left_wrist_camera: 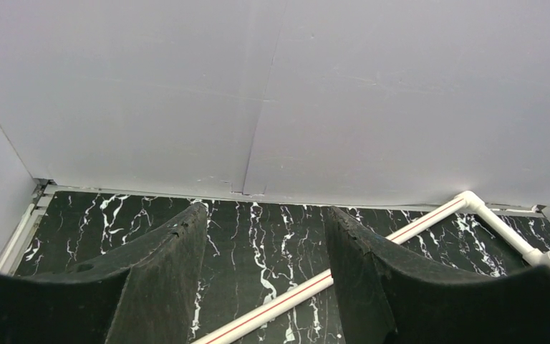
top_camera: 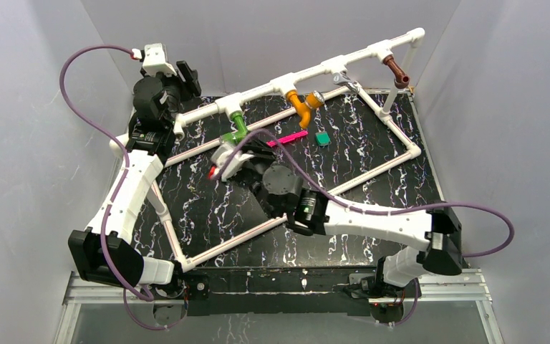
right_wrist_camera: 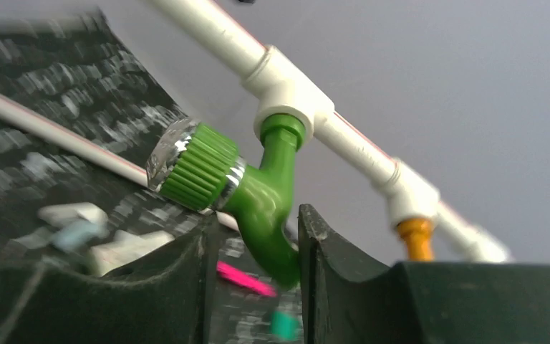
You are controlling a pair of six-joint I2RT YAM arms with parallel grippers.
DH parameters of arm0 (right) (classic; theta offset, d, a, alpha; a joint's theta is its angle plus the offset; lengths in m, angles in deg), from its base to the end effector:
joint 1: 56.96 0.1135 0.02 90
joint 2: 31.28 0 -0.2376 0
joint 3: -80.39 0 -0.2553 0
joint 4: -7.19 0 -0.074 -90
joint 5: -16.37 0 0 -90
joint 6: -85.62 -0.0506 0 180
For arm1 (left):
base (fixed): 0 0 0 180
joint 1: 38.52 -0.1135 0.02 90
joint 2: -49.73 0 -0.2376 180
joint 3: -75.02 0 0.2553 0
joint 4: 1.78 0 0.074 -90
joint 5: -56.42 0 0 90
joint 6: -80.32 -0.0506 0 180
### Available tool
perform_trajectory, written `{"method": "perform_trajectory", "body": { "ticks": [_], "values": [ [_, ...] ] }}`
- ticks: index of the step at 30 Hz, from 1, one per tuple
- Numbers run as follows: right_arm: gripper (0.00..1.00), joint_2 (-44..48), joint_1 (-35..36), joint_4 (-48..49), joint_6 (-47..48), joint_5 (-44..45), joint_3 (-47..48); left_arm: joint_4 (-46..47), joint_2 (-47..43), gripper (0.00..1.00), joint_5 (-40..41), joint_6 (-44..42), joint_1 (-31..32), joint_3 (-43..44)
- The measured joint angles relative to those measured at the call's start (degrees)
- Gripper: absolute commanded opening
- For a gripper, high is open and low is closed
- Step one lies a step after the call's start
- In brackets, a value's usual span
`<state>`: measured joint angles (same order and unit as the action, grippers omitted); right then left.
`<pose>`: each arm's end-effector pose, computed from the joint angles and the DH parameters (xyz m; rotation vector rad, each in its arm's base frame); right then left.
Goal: Install the water faucets
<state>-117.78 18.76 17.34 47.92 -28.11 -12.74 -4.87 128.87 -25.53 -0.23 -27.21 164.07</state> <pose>0.1259 0.3481 0.3723 -0.8750 1.1513 -0.2152 0.3445 -0.0617 0.4055 -0.0915 1.4530 -0.1942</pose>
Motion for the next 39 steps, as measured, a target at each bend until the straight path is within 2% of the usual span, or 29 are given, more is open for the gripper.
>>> {"method": "perform_trajectory", "body": {
  "ticks": [2,4,7,11,14,16,17,23,28,34,39],
  "values": [
    [0.01,1.84,0.66,0.48,-11.02,1.60,-0.07,0.07,0.00,0.59,0.00,-0.02,-0.17,0.00],
    [0.01,3.37,0.24,6.82,-28.63,1.22,0.00,0.09,-0.09,0.59,0.28,0.02,-0.33,0.04],
    [0.01,4.04,-1.49,13.03,-50.27,0.83,-2.03,-0.04,-0.17,0.59,-0.07,-0.04,0.22,0.04],
    [0.01,3.61,-2.91,13.77,-64.92,0.66,-4.61,-0.04,-0.13,0.59,-0.02,0.00,0.20,0.04],
    [0.01,3.54,-2.89,13.88,-68.63,0.33,-4.61,-0.02,-0.13,0.59,-0.04,0.00,0.20,0.04],
    [0.02,3.56,-2.89,13.81,-68.89,-0.31,-4.61,0.00,-0.13,0.59,-0.11,0.00,0.22,0.04],
    [0.05,3.65,-2.89,13.75,-68.72,-0.85,-4.63,-0.02,-0.13,0.59,-0.09,0.02,0.20,0.04],
    [0.47,7.39,-2.89,10.75,-63.78,-4.87,-4.59,0.00,-0.13,0.59,-0.15,0.02,0.20,0.04],
    [0.74,11.63,-2.89,5.16,-55.30,-8.02,-3.80,0.00,-0.13,0.59,-0.17,0.02,0.20,0.04],
    [0.88,15.39,-2.89,-2.08,-37.46,-13.70,-2.95,0.00,-0.13,0.59,-0.17,0.02,0.20,0.04],
    [0.94,15.96,-2.89,-7.39,-19.74,-18.36,-2.86,0.00,-0.13,0.59,-0.15,0.02,0.20,0.04]
  ]
}}
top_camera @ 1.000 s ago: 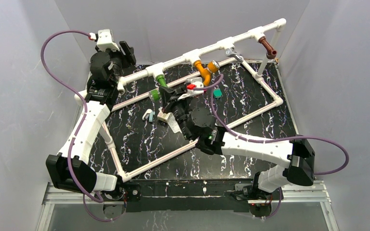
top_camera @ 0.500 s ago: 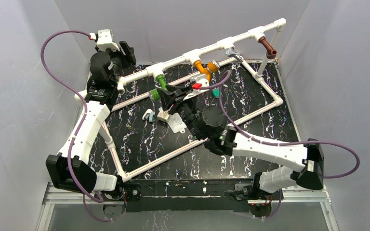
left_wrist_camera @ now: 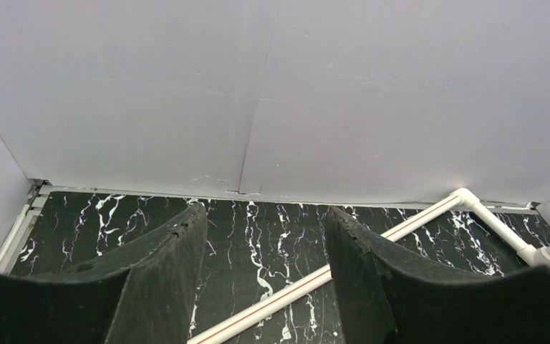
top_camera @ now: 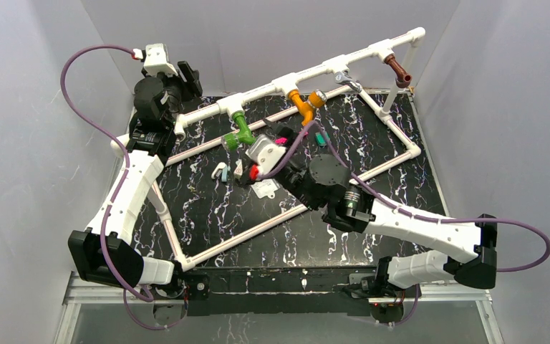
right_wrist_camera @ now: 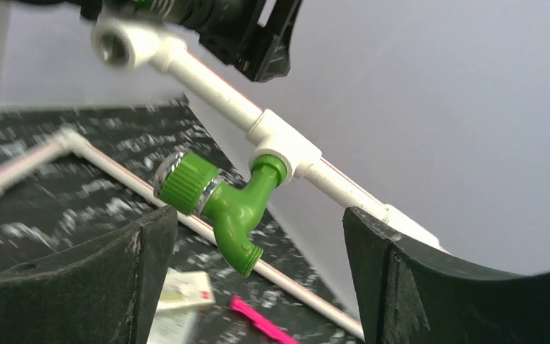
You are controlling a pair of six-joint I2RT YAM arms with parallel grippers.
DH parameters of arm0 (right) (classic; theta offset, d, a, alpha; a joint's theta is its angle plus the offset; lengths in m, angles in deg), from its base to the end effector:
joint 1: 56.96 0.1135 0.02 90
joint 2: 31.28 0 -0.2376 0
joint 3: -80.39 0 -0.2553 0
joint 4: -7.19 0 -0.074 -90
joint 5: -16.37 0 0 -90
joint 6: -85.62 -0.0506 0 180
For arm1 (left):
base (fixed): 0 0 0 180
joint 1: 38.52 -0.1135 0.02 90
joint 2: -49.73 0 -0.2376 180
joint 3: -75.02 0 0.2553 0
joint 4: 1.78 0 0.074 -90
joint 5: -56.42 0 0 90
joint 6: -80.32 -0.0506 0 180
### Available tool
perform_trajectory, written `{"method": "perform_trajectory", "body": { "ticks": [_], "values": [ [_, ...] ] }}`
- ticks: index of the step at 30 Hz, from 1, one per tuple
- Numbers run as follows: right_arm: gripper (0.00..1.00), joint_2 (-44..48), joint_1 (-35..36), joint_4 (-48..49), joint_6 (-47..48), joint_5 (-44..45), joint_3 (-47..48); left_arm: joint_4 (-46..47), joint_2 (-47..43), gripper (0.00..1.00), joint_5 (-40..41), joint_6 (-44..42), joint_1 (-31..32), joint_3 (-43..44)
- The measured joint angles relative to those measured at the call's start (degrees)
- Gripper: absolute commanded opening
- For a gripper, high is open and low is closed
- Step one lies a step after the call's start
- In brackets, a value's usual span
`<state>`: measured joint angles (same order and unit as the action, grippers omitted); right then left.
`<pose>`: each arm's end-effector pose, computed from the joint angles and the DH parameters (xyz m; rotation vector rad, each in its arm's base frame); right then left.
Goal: Install the water faucets
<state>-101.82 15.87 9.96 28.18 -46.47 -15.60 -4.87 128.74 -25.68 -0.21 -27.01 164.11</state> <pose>0.1116 0.2831 0.4303 -0.7572 1.0874 0.2926 0.3436 -0.0629 0.4065 -0.0872 1.4504 -0.1997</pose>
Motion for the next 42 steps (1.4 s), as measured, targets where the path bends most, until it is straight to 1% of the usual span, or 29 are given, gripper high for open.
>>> {"method": "perform_trajectory", "body": {
  "ticks": [5,10,14,17,21,23,28,32,34,35,37,42],
  "values": [
    [0.95,-2.29,0.00,-4.35,18.23,-1.66,0.42,0.00,0.00,0.59,-0.02,0.00,0.00,0.00],
    [0.95,-6.19,0.00,-4.20,34.01,-0.81,0.42,0.00,0.00,0.59,-0.02,0.00,0.00,0.00],
    [0.92,-9.44,0.00,-1.27,42.91,0.68,0.42,0.00,0.00,0.59,-0.02,0.00,0.00,0.00],
    [0.88,-12.04,-0.02,0.98,47.08,1.77,0.57,0.00,0.00,0.59,-0.02,0.00,0.00,0.00],
    [0.82,-15.65,-0.74,3.39,50.29,2.95,1.95,0.00,0.00,0.59,-0.02,0.00,0.00,0.00],
    [0.77,-16.41,-1.42,4.22,50.86,3.13,2.25,0.00,0.00,0.59,-0.02,-0.02,0.00,0.00],
    [0.61,-17.22,-3.10,5.53,50.56,3.74,3.43,0.00,0.00,0.59,-0.02,-0.02,0.00,0.00],
    [0.30,-17.38,-3.54,4.50,49.00,4.37,3.52,0.13,0.02,0.59,0.00,0.00,-0.09,0.00],
    [0.12,-17.49,-3.78,4.63,50.90,4.44,3.52,0.13,0.04,0.59,0.00,-0.02,-0.37,0.02],
    [0.01,-17.46,-3.82,4.55,52.35,4.17,3.54,0.11,0.04,0.59,-0.02,-0.04,-0.50,0.02],
    [0.01,-17.46,-3.98,3.45,56.04,3.89,3.54,0.00,0.15,0.59,0.02,-0.04,-0.66,0.02],
    [0.01,-17.40,-4.04,4.42,49.88,3.91,3.74,0.28,0.15,0.59,0.00,-0.04,-0.74,0.02]
  ]
}}
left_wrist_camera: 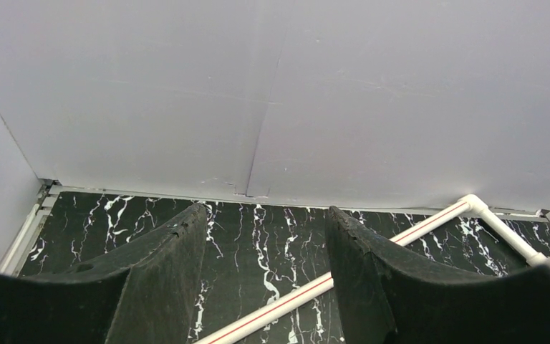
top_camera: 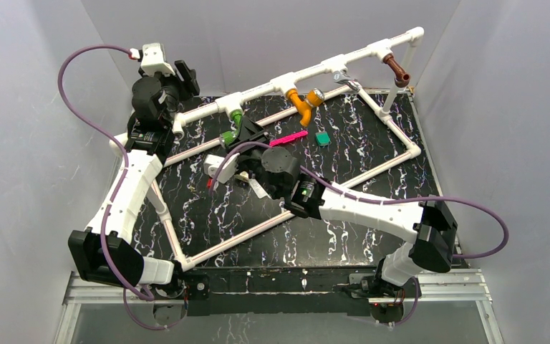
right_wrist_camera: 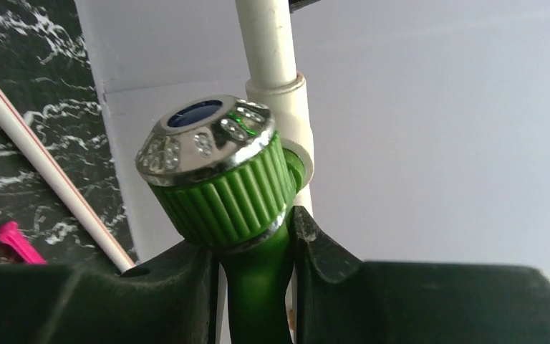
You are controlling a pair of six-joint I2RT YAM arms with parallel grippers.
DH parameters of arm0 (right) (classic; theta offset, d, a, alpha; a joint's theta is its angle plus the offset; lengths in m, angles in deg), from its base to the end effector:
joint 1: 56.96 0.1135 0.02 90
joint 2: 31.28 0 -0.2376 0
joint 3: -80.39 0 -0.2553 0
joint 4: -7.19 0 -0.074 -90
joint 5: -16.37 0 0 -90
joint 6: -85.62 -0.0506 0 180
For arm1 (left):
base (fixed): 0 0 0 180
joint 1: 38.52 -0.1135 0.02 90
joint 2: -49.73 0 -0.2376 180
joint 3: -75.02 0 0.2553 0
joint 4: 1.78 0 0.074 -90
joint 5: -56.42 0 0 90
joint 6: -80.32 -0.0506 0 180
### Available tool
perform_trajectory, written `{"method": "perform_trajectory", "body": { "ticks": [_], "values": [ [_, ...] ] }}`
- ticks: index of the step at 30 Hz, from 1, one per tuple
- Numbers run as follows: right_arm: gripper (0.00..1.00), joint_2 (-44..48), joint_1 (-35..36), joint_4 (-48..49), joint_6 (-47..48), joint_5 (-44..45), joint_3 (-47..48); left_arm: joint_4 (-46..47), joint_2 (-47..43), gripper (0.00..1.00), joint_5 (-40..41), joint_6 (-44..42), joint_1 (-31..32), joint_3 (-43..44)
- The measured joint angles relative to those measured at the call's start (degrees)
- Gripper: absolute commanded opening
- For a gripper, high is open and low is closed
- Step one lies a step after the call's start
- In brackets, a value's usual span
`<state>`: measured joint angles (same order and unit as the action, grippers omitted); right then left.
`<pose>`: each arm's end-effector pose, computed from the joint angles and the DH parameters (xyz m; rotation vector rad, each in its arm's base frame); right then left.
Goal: Install the water faucets
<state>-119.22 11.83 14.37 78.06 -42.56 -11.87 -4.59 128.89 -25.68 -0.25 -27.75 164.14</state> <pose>0.1630 0.3478 0.3643 -1.2691 0.7876 -0.5847 0.3451 -0.0586 0.4065 -0.0962 1.4467 -0.1890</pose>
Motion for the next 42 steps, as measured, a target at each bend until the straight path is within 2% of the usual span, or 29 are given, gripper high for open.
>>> {"method": "perform_trajectory", "body": {
  "ticks": [9,10,13,14,16,18,21,29,36,42],
  "values": [
    [0.01,0.68,-0.11,-0.28,-13.22,1.14,0.00,0.15,0.04,0.59,0.00,0.00,-0.15,0.00],
    [0.10,0.81,-0.11,-0.50,-14.08,1.16,0.00,0.13,0.04,0.59,0.00,0.00,-0.15,0.00],
    [0.61,1.33,-0.07,-1.46,-17.03,1.11,0.00,0.07,0.04,0.59,-0.02,0.02,-0.09,0.00],
    [0.72,1.55,-0.02,-1.86,-18.18,1.11,0.00,0.02,0.04,0.59,-0.04,0.07,-0.04,0.00],
    [0.87,2.16,0.33,-2.56,-22.38,0.59,0.00,-0.04,0.04,0.59,-0.20,0.20,0.26,0.00],
    [0.93,3.72,1.73,-4.33,-25.81,-0.09,-0.04,-0.15,0.07,0.59,-0.83,0.35,0.50,0.04],
    [0.98,7.54,3.50,-6.64,-30.40,-1.07,-0.94,-0.37,0.20,0.59,-1.22,0.70,0.55,0.24],
    [0.99,20.68,4.33,-17.64,-47.28,-3.30,-1.92,-3.34,1.25,0.64,-1.31,1.75,0.59,2.23],
    [0.99,28.65,4.33,-24.63,-62.14,-2.56,-8.17,-12.37,6.19,0.69,-1.38,4.15,1.09,10.14],
    [0.99,31.61,4.33,-31.65,-74.79,0.59,-14.10,-23.10,10.45,0.73,-1.84,6.49,1.27,17.46]
  ]
}}
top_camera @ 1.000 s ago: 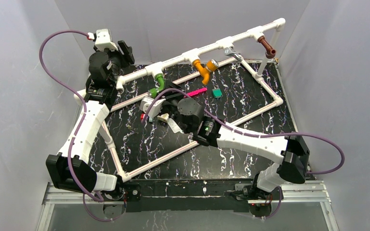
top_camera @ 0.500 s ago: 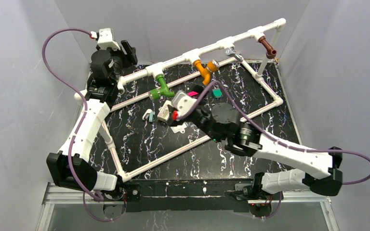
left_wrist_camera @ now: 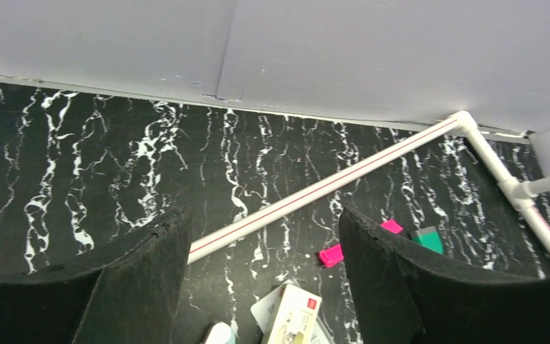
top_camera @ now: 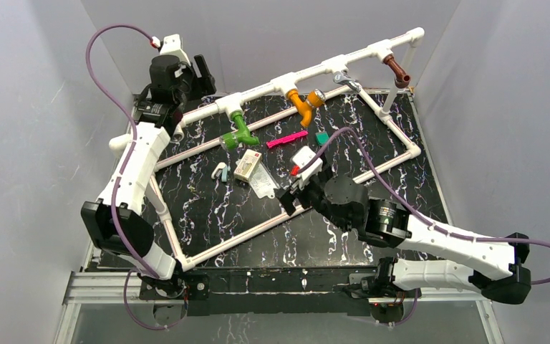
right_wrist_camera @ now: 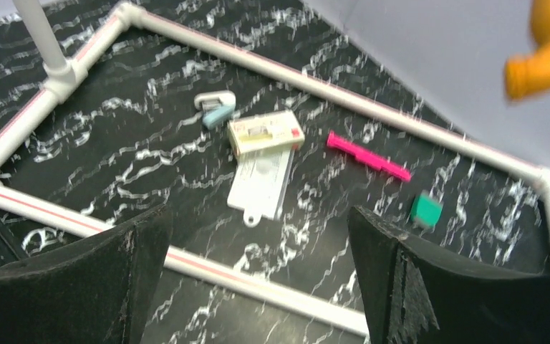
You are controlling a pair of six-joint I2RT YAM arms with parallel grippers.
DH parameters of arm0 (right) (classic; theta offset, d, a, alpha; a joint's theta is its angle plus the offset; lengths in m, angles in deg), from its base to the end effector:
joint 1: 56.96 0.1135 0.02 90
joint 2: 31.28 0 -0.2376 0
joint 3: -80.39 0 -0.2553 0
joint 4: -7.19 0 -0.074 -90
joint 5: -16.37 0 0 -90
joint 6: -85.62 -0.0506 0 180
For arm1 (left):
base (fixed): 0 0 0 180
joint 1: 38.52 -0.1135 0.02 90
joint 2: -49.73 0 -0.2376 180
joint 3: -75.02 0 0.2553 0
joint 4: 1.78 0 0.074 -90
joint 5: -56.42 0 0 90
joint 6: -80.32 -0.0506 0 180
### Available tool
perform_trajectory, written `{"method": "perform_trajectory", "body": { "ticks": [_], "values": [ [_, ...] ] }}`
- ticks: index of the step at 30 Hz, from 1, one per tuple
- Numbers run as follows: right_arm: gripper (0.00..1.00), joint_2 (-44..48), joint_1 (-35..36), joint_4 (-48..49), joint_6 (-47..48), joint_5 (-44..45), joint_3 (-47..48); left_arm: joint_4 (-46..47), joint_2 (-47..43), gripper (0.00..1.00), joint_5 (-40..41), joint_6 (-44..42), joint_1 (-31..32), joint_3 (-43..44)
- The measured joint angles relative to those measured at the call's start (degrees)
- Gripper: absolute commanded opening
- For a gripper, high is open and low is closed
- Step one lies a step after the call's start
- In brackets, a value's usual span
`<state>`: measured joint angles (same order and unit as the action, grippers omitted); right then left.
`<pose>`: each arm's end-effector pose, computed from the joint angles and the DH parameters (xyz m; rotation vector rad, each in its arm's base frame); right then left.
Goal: Install the water faucets
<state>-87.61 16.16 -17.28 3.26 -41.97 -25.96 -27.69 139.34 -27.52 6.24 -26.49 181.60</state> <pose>0.0975 0.2298 0.3727 -0.7506 1.5164 0.3919 0.3780 -0.0751 0.4063 -0.1371 1.7280 -0.2686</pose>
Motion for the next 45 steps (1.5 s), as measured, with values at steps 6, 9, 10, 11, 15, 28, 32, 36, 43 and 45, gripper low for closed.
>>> {"method": "perform_trajectory", "body": {
  "ticks": [6,9,10,11,15,28,32,36,43,45],
  "values": [
    [0.99,3.91,-2.01,-0.50,-8.20,3.98,-10.58,-3.58,-0.83,0.75,-3.69,4.44,0.15,6.43],
    [0.99,3.93,-7.72,0.07,-11.67,3.87,-14.73,-3.54,-4.26,0.76,-6.36,6.01,0.15,7.63],
    [0.99,4.02,-9.81,0.72,-12.31,3.50,-15.98,-3.52,-5.75,0.76,-7.26,6.47,0.15,7.76],
    [0.99,4.22,-12.48,1.77,-12.94,2.95,-17.57,-3.52,-7.37,0.76,-8.20,6.88,0.15,7.82],
    [0.99,4.61,-23.74,8.46,-13.75,-1.01,-24.00,-3.48,-13.84,0.76,-11.61,8.59,0.15,7.87],
    [0.99,-10.60,-52.04,35.60,-10.67,-6.23,-37.88,-1.38,-30.73,0.75,-19.61,18.53,1.66,-3.78],
    [0.99,-15.23,-58.88,44.92,-10.16,-8.52,-41.57,-1.44,-33.73,0.75,-20.83,20.48,3.06,-9.03],
    [0.99,-20.06,-60.57,55.43,-9.51,-11.28,-44.81,-2.73,-35.28,0.75,-21.57,21.18,4.83,-11.80],
    [0.99,-29.79,-61.99,74.71,-5.90,-15.58,-49.42,-3.30,-37.29,0.75,-22.05,21.18,7.61,-12.79],
    [0.99,-32.94,-63.91,80.78,-6.71,-17.20,-51.28,-3.58,-37.83,0.75,-22.34,21.18,8.31,-12.85]
  ]
}}
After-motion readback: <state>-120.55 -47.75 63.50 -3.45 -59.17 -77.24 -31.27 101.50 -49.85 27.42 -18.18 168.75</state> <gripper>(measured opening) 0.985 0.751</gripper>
